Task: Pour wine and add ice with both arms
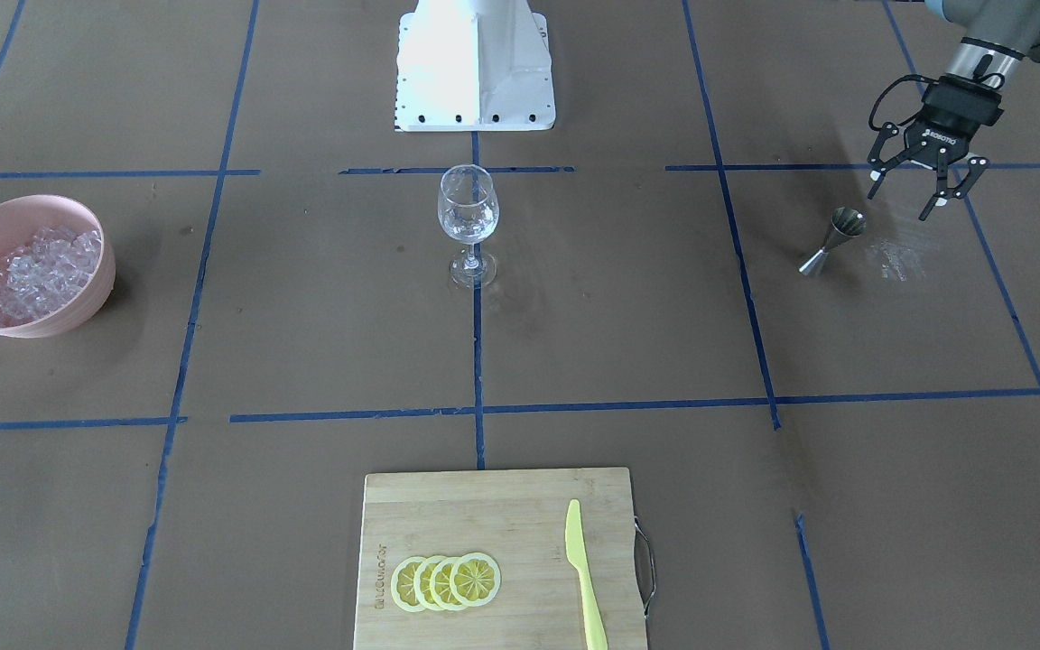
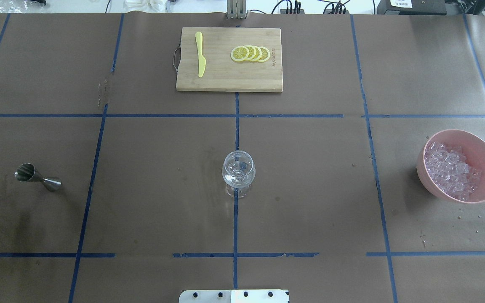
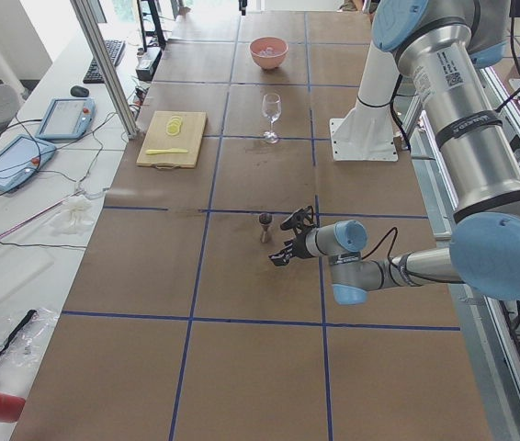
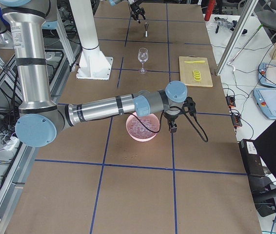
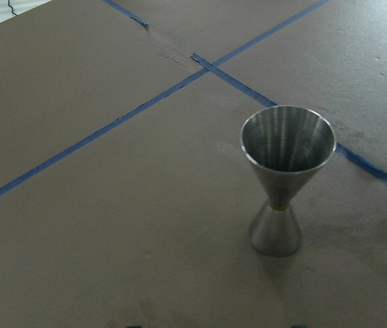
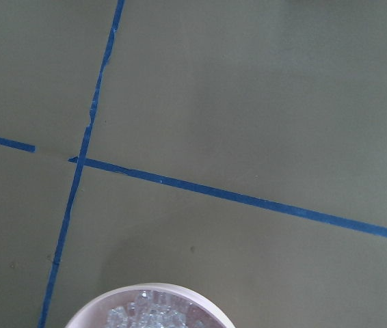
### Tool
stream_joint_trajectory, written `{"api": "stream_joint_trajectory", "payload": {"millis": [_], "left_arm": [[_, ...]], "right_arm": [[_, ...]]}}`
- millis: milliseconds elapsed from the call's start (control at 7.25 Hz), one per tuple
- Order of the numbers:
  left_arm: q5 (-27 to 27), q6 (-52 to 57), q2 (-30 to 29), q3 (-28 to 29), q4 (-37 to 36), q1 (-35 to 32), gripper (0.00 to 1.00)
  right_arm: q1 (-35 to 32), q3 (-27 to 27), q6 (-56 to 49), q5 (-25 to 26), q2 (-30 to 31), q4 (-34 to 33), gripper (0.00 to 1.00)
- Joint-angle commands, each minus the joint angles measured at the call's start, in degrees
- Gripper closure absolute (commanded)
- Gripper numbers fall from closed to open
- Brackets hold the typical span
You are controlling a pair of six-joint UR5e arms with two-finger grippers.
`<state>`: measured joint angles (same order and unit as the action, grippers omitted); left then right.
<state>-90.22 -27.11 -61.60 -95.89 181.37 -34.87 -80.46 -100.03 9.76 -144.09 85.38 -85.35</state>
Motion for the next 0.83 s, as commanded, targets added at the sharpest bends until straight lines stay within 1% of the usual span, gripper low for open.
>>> {"api": "stream_joint_trajectory", "payload": {"millis": [0, 138, 276, 414, 552, 690], "left_arm": [[-19.9, 13.2, -6.6, -0.2, -15.7, -22.3, 0.2], [-20.6, 18.5, -11.7, -0.3, -26.7, -25.7, 0.15], [-21.0, 18.9, -13.4, 0.1, -29.9, -27.6, 0.06], [-21.0, 18.5, -13.8, 0.2, -30.0, -28.1, 0.0], [-21.0, 18.2, -13.1, 0.4, -30.1, -28.2, 0.0], [-20.8, 17.5, -13.2, 0.9, -30.0, -28.2, 0.0]], "right_arm": [[6.0, -5.6, 11.8, 3.6, 2.1, 0.4, 0.0], [9.9, -8.5, 18.5, 7.6, 5.9, 5.0, 0.0], [11.8, -8.7, 22.2, 8.0, 11.4, 14.6, 0.0], [15.1, -8.7, 27.9, 10.9, 14.6, 21.0, 0.0], [17.8, -8.5, 30.3, 13.9, 16.4, 21.8, 0.0], [18.9, -8.1, 30.5, 14.3, 18.0, 21.9, 0.01]]}}
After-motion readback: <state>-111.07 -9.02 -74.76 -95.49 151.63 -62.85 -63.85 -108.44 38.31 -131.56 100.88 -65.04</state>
